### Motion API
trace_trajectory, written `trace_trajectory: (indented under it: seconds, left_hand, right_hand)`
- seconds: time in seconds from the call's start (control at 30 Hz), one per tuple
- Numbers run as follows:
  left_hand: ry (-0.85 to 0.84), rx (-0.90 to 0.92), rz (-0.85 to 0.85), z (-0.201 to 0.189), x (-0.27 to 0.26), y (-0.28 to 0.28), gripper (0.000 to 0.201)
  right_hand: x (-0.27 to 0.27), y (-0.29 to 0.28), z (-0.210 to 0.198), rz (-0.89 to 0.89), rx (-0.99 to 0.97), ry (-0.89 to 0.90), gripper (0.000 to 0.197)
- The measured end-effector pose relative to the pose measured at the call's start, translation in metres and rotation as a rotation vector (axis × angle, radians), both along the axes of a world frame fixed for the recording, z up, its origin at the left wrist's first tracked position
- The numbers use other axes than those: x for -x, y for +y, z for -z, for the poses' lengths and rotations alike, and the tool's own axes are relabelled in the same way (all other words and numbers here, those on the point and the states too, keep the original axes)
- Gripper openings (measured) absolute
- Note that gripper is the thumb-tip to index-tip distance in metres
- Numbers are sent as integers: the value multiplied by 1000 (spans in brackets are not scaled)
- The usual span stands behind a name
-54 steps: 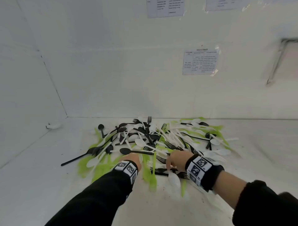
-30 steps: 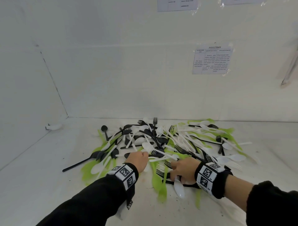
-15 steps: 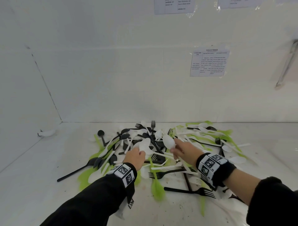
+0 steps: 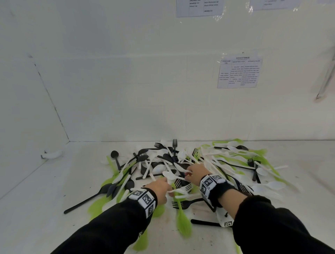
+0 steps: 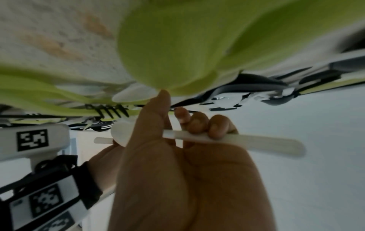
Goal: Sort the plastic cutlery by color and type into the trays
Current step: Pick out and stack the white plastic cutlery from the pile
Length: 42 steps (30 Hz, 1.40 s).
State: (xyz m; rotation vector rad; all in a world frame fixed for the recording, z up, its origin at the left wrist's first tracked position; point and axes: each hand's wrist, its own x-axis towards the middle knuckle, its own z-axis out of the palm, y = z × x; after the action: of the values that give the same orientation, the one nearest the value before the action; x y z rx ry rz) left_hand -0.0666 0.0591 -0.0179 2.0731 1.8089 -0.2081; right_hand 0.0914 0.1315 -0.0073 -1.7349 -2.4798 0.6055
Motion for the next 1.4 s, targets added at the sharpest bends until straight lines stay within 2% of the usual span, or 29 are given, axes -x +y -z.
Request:
trace_trajectory:
  seconds: [0.1, 0.17, 0.23, 0.33, 0.43, 0.53, 0.63, 0.8, 0.83, 0.97, 1.07, 1.13, 1.2, 1.3, 1.37, 1.4]
  left_hand:
    - [63, 0, 58, 3, -1, 4, 42]
    - [57, -32, 67, 4, -2, 6, 34]
    - [-15, -87, 62, 5, -2, 9, 24]
    - [-132, -180, 22, 3, 1, 13, 20]
    - [-241, -255, -34, 0, 2, 18, 22]
    - [-385, -323, -116, -6, 1, 20, 23]
    - [-527, -410, -204, -13, -1, 21, 16]
    - [-283, -526, -304, -20, -6, 22, 32]
    - [-287, -524, -334, -21, -6, 24, 34]
    - [-607, -460, -534, -30, -12, 23, 36]
    - [-751, -427, -706, -32, -13, 22, 41]
    - [-802, -392, -742, -32, -15, 19, 34]
    - [-848, -360, -739, -32, -16, 14, 12]
    - [-1056, -286, -743, -30, -23, 2, 5]
    - [-1104, -205, -734, -23, -25, -6, 23]
    - [-1093, -180, -740, -20, -24, -11, 26]
  right_hand:
    - [2, 2, 6, -12, 31, -24, 30]
    - [3, 3, 10, 0, 38, -15, 27]
    - [4, 4, 11, 2, 43, -20, 24]
    - [3, 6, 9, 40, 41, 1, 27]
    - [2, 7, 4, 109, 43, 96, 26]
    - [1, 8, -1, 179, 63, 191, 15]
    - [2, 7, -7, 262, 82, 336, 22]
    - [5, 4, -19, 349, -2, 511, 13]
    - [7, 3, -20, 360, -1, 546, 14]
    - [20, -5, -23, 346, 34, 626, 16]
    - [34, -16, -25, 302, 28, 659, 21]
    - [41, -25, -24, 268, 18, 656, 20]
    - [49, -29, -20, 268, 47, 689, 20]
    - [60, -36, -15, 321, 133, 809, 32]
    - [63, -42, -12, 353, 187, 851, 36]
    - [63, -45, -10, 360, 208, 857, 35]
